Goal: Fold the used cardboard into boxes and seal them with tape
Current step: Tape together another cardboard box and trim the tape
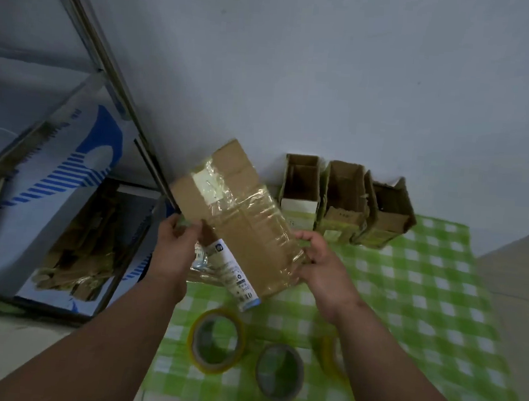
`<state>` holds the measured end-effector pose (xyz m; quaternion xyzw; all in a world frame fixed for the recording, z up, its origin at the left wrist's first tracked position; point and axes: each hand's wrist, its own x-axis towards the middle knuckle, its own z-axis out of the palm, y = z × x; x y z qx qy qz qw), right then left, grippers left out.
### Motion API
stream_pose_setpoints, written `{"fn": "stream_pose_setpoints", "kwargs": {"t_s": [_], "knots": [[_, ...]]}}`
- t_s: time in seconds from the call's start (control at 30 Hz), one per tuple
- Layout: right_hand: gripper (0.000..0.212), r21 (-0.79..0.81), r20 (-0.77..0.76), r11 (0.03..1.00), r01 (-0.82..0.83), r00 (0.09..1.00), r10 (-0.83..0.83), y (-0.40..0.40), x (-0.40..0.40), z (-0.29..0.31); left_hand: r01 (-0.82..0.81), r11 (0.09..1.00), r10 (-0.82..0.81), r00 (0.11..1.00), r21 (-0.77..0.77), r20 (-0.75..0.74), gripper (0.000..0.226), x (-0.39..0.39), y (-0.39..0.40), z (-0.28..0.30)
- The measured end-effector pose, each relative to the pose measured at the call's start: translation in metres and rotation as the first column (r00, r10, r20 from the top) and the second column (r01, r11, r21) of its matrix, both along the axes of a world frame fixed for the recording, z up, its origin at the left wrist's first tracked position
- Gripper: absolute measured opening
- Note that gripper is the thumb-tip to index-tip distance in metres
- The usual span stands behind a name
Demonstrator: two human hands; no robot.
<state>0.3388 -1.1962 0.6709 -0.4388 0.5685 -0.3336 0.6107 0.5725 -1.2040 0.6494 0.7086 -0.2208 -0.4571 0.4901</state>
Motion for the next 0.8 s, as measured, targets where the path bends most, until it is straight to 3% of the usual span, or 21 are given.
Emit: {"fn": "stream_pose_setpoints", "kwargs": {"t_s": [0.17,0.3,0.4,0.5,0.6,0.7,0.8], "knots": [[0.055,-0.109,-0.194,0.992,-0.057,0.980,0.035,0.010,-0.024,0.017,0.042,0.987,-0.022,0.992,-0.157,0.127,0.079,-0.008,-0.009,0.027],[0.048,-0.212,-0.298,0.976,0.044,0.948,-0.108,0.024,-0.036,0.031,0.182,0.979,-0.167,0.973,-0.087,0.158,0.053,-0.023,-0.007,0.033],[0.047,-0.314,-0.342,0.931,0.183,0.893,-0.291,0.031,-0.048,0.030,0.193,0.980,-0.191,0.981,-0.048,0.033,0.055,-0.036,-0.002,0.029],[0.046,-0.327,-0.233,0.861,0.389,0.850,-0.473,0.031,-0.064,0.023,0.241,0.970,-0.241,0.966,-0.019,-0.096,0.056,-0.052,0.005,0.024],[0.048,-0.234,-0.085,0.816,0.528,0.826,-0.558,0.025,-0.079,0.013,0.317,0.948,-0.315,0.937,-0.013,-0.153,0.044,-0.076,0.009,0.024],[0.051,-0.159,-0.029,0.833,0.531,0.840,-0.541,0.015,-0.094,0.006,0.334,0.943,-0.330,0.926,-0.010,-0.187,0.021,-0.098,0.008,0.021],[0.051,-0.141,-0.031,0.859,0.492,0.865,-0.500,0.007,-0.112,0.005,0.373,0.928,-0.365,0.903,-0.007,-0.226,0.026,-0.116,0.003,0.013]]}}
